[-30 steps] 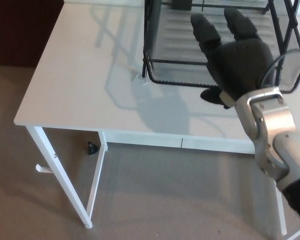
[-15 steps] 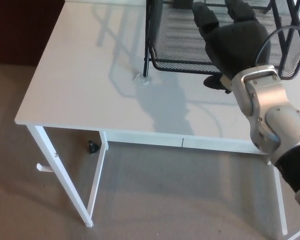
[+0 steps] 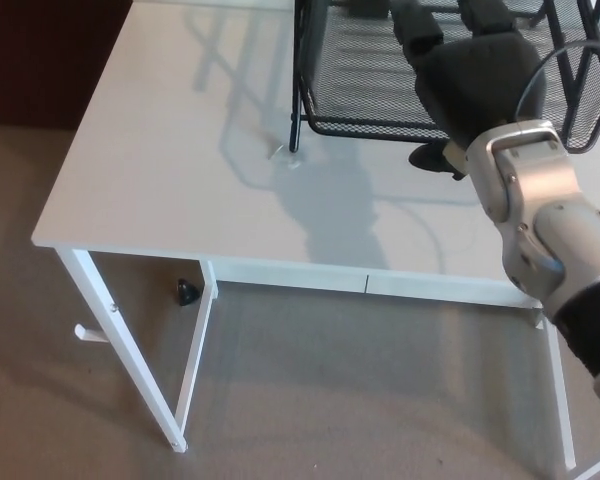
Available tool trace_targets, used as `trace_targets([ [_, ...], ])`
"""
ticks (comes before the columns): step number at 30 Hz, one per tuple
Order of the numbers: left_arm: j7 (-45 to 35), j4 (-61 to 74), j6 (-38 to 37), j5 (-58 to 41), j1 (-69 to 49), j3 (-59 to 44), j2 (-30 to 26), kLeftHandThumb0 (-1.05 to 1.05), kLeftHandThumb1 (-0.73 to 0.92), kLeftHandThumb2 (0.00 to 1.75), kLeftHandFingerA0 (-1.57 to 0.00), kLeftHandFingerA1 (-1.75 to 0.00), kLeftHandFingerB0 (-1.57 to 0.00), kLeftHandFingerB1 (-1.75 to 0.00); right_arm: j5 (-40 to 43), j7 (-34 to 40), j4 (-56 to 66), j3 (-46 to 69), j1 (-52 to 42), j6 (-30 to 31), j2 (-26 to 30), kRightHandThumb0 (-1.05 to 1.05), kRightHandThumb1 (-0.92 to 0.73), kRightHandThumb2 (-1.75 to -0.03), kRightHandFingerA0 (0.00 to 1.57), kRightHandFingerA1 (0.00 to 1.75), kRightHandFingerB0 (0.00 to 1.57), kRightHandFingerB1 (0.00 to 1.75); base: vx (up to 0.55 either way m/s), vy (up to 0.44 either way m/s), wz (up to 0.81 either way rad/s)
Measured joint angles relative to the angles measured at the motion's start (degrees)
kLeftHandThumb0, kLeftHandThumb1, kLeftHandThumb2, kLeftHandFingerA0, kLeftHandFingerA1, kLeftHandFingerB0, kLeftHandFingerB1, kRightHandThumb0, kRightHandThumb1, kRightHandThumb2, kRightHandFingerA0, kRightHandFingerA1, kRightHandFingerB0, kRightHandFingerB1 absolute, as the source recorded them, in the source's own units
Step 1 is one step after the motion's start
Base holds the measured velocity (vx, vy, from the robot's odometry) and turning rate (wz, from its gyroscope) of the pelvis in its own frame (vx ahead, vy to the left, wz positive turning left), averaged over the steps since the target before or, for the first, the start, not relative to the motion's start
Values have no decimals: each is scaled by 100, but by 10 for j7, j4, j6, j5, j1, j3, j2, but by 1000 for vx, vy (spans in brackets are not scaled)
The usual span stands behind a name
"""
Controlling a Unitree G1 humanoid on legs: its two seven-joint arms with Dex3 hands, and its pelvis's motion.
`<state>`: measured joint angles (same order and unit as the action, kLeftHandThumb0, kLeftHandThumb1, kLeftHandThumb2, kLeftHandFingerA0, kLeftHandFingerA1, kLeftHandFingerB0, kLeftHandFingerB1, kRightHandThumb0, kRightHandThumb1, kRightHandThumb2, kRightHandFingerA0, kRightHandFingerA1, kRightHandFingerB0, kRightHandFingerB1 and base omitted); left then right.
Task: The robot walk towards a table in front and then pushes a layer of a file tray back to its original position using its right hand
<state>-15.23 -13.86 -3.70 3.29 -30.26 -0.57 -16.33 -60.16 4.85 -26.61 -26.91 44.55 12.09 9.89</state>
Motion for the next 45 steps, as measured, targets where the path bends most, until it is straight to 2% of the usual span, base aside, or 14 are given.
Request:
trace_targets([
  [8,0,0,0,0,1,-1,0,-12,60,57,-55,-44,-38,-38,3,-18,187,0,-90,-7,12,-81,-48,-83,0,0,0,0,0,0,0],
  [21,0,1,1,0,5,-1,3,-12,61,57,-54,-44,-38,-37,24,-89,488,8,-251,-18,50,-79,-49,-81,0,0,0,0,0,0,0],
  [26,0,2,1,0,12,-2,2,-13,60,57,-53,-44,-38,-38,51,-101,591,42,-329,-32,77,-78,-50,-81,0,0,0,0,0,0,0],
  [30,0,2,1,0,23,-3,2,-14,59,57,-53,-45,-38,-38,92,-103,684,97,-442,-56,92,-79,-53,-82,0,1,0,1,0,0,0],
  [36,0,0,1,0,25,-2,2,-14,61,57,-53,-44,-38,-38,131,-101,686,154,-596,-86,93,-79,-57,-85,0,6,0,5,0,0,0],
  [40,0,-2,1,1,25,-2,2,-13,61,57,-55,-44,-38,-38,164,-96,596,198,-686,-109,94,-79,-54,-86,0,9,0,5,0,0,0],
  [44,0,-3,1,1,27,-2,2,-14,60,57,-53,-45,-37,-38,185,-89,502,221,-717,-128,94,-79,-53,-85,0,8,0,4,0,0,0],
  [45,0,-3,1,1,28,-2,2,-15,60,57,-53,-45,-37,-38,190,-87,476,227,-723,-135,94,-75,-52,-87,0,13,0,10,0,0,0],
])
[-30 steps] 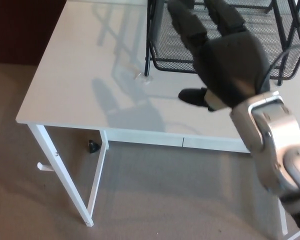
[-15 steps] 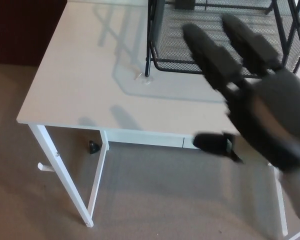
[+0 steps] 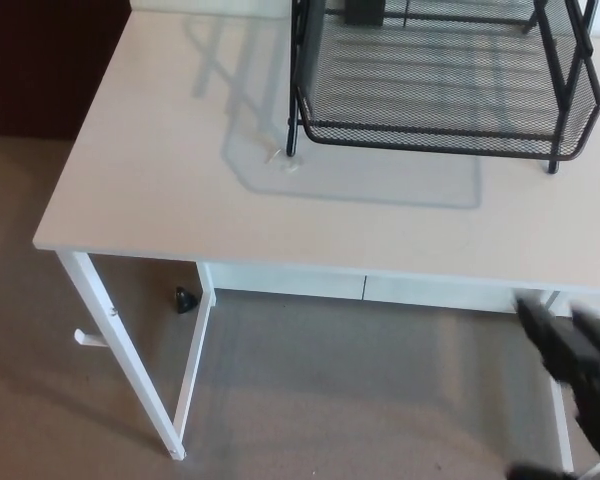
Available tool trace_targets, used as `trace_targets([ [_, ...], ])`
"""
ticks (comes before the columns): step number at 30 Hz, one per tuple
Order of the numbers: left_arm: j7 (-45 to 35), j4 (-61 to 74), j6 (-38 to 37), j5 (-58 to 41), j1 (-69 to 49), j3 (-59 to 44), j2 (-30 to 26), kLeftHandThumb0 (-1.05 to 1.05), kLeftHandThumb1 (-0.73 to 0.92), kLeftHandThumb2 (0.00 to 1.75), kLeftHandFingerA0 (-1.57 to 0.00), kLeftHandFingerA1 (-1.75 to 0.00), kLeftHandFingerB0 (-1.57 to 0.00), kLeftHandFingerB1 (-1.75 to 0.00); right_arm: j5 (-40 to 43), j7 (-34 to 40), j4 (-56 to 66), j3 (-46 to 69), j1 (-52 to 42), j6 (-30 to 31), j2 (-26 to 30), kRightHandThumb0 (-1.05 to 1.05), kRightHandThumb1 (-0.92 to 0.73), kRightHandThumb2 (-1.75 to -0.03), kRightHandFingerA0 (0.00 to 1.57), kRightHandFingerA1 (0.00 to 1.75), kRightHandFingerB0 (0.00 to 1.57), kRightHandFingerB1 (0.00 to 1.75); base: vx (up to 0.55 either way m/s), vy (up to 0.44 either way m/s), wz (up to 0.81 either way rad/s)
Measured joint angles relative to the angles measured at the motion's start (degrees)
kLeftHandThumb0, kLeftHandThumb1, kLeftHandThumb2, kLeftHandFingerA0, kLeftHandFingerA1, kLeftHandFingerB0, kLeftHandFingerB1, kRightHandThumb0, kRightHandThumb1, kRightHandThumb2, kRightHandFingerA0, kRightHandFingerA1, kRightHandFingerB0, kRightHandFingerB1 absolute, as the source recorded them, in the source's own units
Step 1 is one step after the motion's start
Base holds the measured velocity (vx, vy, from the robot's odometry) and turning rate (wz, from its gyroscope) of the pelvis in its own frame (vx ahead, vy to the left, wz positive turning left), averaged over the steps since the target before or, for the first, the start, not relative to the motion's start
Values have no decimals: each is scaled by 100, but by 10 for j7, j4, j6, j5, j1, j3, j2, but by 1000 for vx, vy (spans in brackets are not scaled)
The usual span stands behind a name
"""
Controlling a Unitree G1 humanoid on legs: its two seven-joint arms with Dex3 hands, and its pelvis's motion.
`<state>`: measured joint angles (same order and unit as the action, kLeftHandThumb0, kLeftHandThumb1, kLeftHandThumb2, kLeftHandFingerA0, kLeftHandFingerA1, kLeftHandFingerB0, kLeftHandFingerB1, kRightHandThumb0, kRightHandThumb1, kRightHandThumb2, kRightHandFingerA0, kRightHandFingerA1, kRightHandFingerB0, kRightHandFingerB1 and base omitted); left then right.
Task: The robot walk towards a table in front and then pushes a layer of a file tray back to its original position using its right hand
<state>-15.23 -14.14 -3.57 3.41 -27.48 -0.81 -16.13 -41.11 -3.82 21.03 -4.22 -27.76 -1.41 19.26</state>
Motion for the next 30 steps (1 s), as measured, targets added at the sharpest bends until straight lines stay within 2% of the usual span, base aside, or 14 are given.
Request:
trace_targets([
  [6,0,-7,0,-1,5,-1,0,-14,60,57,-53,-44,-37,-38,43,16,-159,30,-22,-51,0,-73,-50,-87,0,18,0,12,0,0,0],
  [7,0,-9,0,-1,5,-1,-1,-14,60,57,-53,-44,-37,-37,49,19,-181,32,-22,-60,0,-71,-50,-78,0,18,0,8,0,0,0],
  [8,-1,-12,0,-1,7,-2,-1,-13,60,57,-53,-44,-37,-38,56,22,-206,35,-20,-68,0,-69,-62,-59,0,19,0,12,0,0,0],
  [9,-1,-14,0,-1,8,-2,-1,-13,60,57,-53,-44,-37,-38,64,24,-233,37,-17,-77,0,-69,-62,-59,0,19,0,12,0,0,0],
  [10,-1,-15,0,-1,8,-3,-1,-13,60,57,-53,-45,-37,-38,68,26,-247,38,-15,-82,0,-73,-49,-87,0,17,0,12,0,0,0],
  [13,-1,-20,0,-1,10,-4,-4,-13,61,57,-53,-44,-37,-38,95,26,-318,40,2,-105,0,-74,-50,-86,0,13,0,10,0,0,0],
  [14,-1,-21,0,-1,10,-4,-5,-12,61,57,-53,-45,-37,-38,103,24,-332,40,7,-109,0,-72,-50,-78,0,14,0,9,0,0,0],
  [15,-2,-21,0,-1,10,-4,-6,-12,61,57,-53,-45,-37,-38,110,23,-342,40,11,-112,0,-72,-50,-78,0,14,0,9,0,0,0],
  [16,-2,-21,0,-1,11,-4,-6,-12,61,57,-53,-45,-38,-38,117,20,-354,41,18,-114,0,-75,-50,-88,0,16,0,12,0,0,0],
  [17,-2,-21,0,-1,12,-5,-7,-12,60,57,-53,-45,-38,-38,125,15,-372,42,29,-116,0,-80,-52,-89,0,12,0,7,0,0,0],
  [21,-3,-23,0,-2,17,-7,-8,-11,61,57,-53,-45,-37,-38,162,-7,-431,50,66,-118,1,-80,-51,-88,0,13,0,7,0,0,0],
  [22,-4,-23,0,-3,19,-7,-8,-11,62,57,-53,-44,-37,-37,168,-10,-439,51,71,-117,1,-80,-51,-88,0,17,0,7,0,0,0],
  [30,-5,-26,4,-3,30,-10,-8,-14,60,57,-50,-43,-38,-37,209,-32,-465,52,89,-117,3,-80,-51,-88,0,15,0,7,0,0,0],
])
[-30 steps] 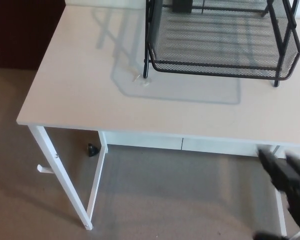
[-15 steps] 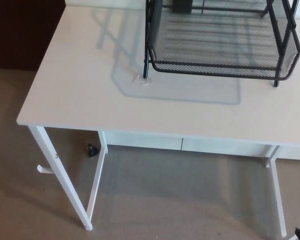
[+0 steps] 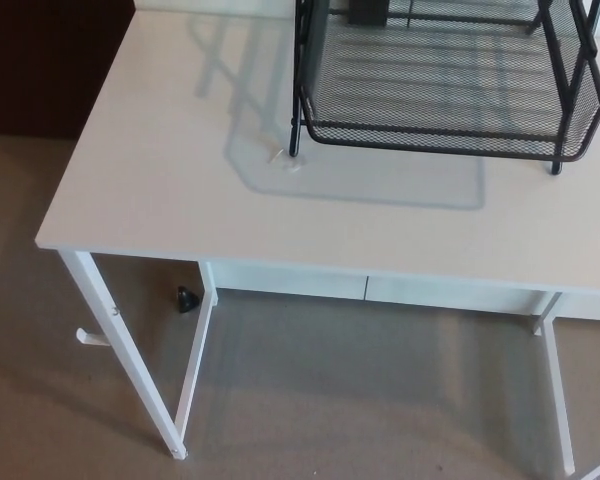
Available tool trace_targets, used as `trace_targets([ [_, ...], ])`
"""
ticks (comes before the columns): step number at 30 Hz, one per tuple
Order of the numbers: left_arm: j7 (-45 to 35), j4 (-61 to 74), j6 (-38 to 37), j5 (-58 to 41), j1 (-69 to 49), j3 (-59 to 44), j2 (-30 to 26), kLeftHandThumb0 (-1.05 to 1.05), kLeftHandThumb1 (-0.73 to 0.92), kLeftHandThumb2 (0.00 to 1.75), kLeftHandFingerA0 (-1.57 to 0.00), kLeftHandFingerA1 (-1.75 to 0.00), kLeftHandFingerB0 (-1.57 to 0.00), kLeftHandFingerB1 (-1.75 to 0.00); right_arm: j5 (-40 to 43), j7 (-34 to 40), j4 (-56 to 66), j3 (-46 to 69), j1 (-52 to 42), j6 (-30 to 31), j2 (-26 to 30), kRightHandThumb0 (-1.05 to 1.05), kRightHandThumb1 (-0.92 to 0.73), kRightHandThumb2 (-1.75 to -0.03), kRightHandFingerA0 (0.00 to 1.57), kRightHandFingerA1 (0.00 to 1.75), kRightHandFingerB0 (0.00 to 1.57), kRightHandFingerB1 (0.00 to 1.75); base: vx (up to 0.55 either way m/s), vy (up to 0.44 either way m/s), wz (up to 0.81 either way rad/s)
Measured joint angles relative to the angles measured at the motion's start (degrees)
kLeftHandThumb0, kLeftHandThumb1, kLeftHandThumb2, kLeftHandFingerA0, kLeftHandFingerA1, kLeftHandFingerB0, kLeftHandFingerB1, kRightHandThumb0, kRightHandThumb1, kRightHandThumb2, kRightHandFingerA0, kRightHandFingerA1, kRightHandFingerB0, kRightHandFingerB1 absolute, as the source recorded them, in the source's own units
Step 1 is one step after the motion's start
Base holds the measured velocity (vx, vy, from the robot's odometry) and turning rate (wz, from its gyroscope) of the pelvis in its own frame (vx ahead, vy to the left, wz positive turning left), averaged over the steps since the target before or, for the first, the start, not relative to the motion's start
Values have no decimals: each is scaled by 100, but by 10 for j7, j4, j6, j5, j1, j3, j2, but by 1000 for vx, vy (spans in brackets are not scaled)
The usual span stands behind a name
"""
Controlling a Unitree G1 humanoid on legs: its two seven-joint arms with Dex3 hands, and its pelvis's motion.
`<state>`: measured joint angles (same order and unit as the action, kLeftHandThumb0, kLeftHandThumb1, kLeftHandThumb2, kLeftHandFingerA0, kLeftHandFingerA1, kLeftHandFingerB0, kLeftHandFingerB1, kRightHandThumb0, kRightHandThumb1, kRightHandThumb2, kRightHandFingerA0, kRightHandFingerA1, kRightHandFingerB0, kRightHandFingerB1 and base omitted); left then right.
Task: The robot walk towards a table in front and then pushes a layer of a file tray back to its original position using its right hand
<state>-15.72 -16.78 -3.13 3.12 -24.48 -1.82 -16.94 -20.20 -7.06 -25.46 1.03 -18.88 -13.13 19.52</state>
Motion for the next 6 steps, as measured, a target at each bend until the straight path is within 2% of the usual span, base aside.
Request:
trace_targets([
  [6,6,-1,1,5,7,0,-1,-19,57,57,-40,-40,-35,-36,15,-12,-5,-2,3,0,2,-81,-51,-89,0,12,0,6,0,0,0],
])
